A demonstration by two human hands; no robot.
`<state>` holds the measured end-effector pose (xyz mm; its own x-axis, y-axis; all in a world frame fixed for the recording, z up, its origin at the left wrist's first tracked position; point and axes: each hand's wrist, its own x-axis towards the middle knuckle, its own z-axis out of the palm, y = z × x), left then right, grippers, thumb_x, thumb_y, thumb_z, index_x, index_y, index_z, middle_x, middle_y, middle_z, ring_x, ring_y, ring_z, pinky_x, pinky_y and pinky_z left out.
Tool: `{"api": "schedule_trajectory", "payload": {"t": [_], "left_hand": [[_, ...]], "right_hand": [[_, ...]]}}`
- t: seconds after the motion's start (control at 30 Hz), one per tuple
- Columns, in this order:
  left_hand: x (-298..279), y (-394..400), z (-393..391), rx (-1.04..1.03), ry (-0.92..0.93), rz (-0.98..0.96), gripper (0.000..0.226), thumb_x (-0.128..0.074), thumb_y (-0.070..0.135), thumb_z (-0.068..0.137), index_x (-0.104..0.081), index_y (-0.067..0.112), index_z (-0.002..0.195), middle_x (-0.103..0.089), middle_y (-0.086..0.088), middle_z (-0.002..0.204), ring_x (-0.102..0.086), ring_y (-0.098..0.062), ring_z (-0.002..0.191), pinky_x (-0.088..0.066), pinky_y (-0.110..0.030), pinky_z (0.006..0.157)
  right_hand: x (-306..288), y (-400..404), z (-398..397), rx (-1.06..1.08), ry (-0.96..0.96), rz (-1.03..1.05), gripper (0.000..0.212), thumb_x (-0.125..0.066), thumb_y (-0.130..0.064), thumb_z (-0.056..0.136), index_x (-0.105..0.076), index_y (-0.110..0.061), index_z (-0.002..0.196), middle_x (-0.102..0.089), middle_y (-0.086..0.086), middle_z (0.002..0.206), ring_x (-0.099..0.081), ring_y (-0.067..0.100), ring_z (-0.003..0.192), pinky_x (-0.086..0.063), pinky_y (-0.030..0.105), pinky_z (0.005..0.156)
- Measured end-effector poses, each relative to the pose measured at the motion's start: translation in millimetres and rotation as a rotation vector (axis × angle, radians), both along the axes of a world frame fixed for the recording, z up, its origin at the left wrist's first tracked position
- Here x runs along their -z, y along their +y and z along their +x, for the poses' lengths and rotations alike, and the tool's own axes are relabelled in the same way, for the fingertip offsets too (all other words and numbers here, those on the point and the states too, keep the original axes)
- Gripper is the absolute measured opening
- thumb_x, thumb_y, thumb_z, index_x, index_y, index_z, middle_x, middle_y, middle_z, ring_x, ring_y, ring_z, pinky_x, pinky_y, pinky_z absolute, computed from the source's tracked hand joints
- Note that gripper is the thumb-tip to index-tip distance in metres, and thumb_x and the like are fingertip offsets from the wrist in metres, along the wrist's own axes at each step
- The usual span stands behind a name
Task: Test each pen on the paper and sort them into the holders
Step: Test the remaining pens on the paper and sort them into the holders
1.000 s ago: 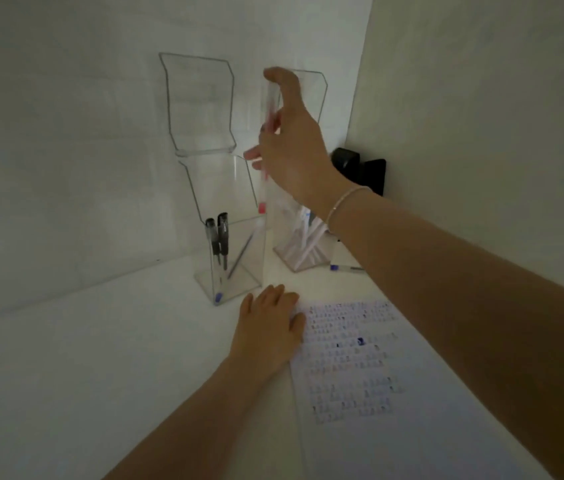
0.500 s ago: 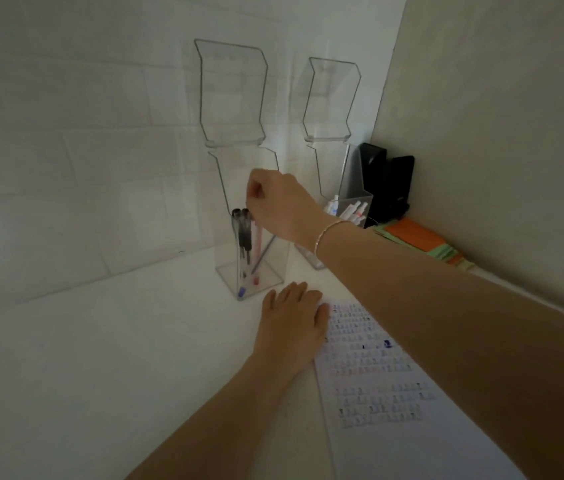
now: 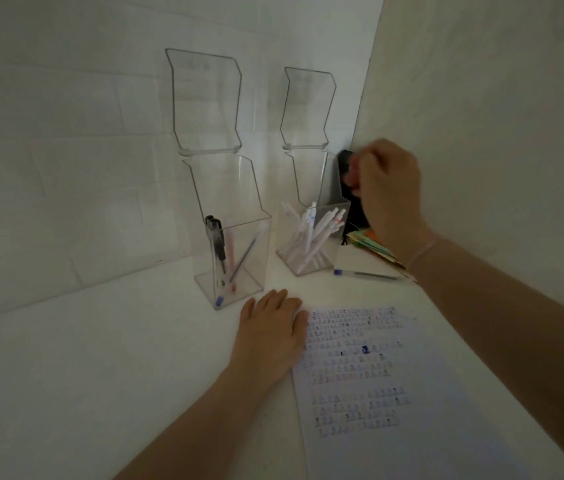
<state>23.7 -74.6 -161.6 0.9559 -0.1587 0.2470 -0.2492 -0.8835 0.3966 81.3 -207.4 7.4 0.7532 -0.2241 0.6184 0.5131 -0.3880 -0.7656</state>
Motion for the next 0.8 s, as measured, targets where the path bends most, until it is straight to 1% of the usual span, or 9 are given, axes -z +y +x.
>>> {"api": "schedule_trajectory", "payload": {"t": [0.1,0.2,0.27,0.37,0.53,0.67,0.73,0.77,0.8], "left_hand": [[-0.3,-0.5,-0.4,-0.008,-0.009,0.004,0.042,-0.025,0.039,0.1,-0.04,0.026,0.137,-0.029,0.003,0.151,-0.018,-0.011,0.14,-0.005,-0.035,0.115],[-0.4,-1.0,-0.2,-0.014,-0.021,0.002,0.042,-0.026,0.038,0.1,-0.041,0.026,0.137,-0.031,0.003,0.15,-0.02,-0.011,0.14,-0.006,-0.035,0.114],[-0.2,-1.4,0.0,-0.019,-0.034,0.015,0.042,-0.027,0.038,0.1,-0.041,0.026,0.137,-0.032,0.004,0.149,-0.022,-0.011,0.139,-0.008,-0.035,0.114],[1.0,-1.7,0.1,-0.027,-0.046,0.012,0.042,-0.027,0.038,0.1,-0.041,0.026,0.137,-0.032,0.004,0.15,-0.022,-0.01,0.139,-0.009,-0.034,0.114],[1.8,-2.0,0.1,-0.025,-0.047,-0.001,0.042,-0.027,0.038,0.1,-0.04,0.027,0.138,-0.03,0.004,0.15,-0.021,-0.011,0.139,-0.008,-0.034,0.115],[3.0,-1.3,-0.1,-0.024,-0.072,0.001,0.042,-0.027,0.038,0.1,-0.04,0.026,0.137,-0.032,0.004,0.15,-0.022,-0.011,0.139,-0.007,-0.034,0.114],[3.5,-0.6,-0.8,-0.02,-0.074,-0.001,0.042,-0.027,0.039,0.1,-0.041,0.025,0.137,-0.033,0.003,0.149,-0.023,-0.012,0.138,-0.007,-0.034,0.113],[3.6,-0.9,-0.4,-0.017,-0.076,-0.001,0.042,-0.027,0.039,0.1,-0.041,0.025,0.137,-0.034,0.003,0.148,-0.024,-0.012,0.137,-0.008,-0.034,0.113],[3.2,-1.5,0.3,-0.015,-0.082,-0.013,0.042,-0.028,0.039,0.099,-0.041,0.024,0.136,-0.036,0.003,0.146,-0.026,-0.013,0.137,-0.009,-0.035,0.113]], "right_hand": [[51.3,-47.8,7.6,0.241,0.234,-0.408,0.021,-0.046,-0.005,0.088,-0.064,-0.001,0.096,-0.066,0.016,0.093,-0.059,0.028,0.083,-0.042,0.027,0.07],[98.4,-71.5,8.8,0.148,0.598,-0.739,0.04,-0.047,-0.001,0.089,-0.053,-0.007,0.128,-0.054,0.016,0.129,-0.05,0.03,0.117,-0.038,0.029,0.097],[116.1,-74.7,7.8,0.1,0.684,-0.942,0.049,-0.045,-0.001,0.09,-0.042,-0.011,0.138,-0.047,0.014,0.136,-0.044,0.029,0.125,-0.036,0.033,0.104],[125.1,-69.1,8.7,0.104,0.64,-1.163,0.047,-0.041,-0.001,0.09,-0.039,-0.01,0.136,-0.048,0.013,0.133,-0.047,0.029,0.121,-0.037,0.037,0.102],[126.9,-64.2,25.9,0.205,0.604,-1.285,0.035,-0.041,-0.003,0.092,-0.048,-0.006,0.126,-0.041,0.015,0.131,-0.053,0.032,0.108,-0.044,0.037,0.088],[117.4,-71.7,34.9,0.16,0.614,-1.455,0.026,-0.042,-0.009,0.094,-0.055,-0.007,0.117,-0.04,0.017,0.134,-0.056,0.032,0.103,-0.046,0.034,0.083],[100.3,-67.4,33.4,0.13,0.508,-1.511,0.019,-0.045,-0.015,0.094,-0.054,-0.01,0.109,-0.051,0.012,0.122,-0.057,0.027,0.095,-0.043,0.03,0.072],[91.1,-63.1,31.1,0.106,0.393,-1.431,0.012,-0.048,-0.018,0.092,-0.052,-0.012,0.102,-0.057,0.009,0.108,-0.057,0.023,0.083,-0.04,0.025,0.065],[80.7,-55.7,25.8,0.066,0.284,-1.242,0.007,-0.052,-0.019,0.09,-0.049,-0.013,0.094,-0.058,0.005,0.09,-0.053,0.018,0.069,-0.037,0.018,0.058]]}}
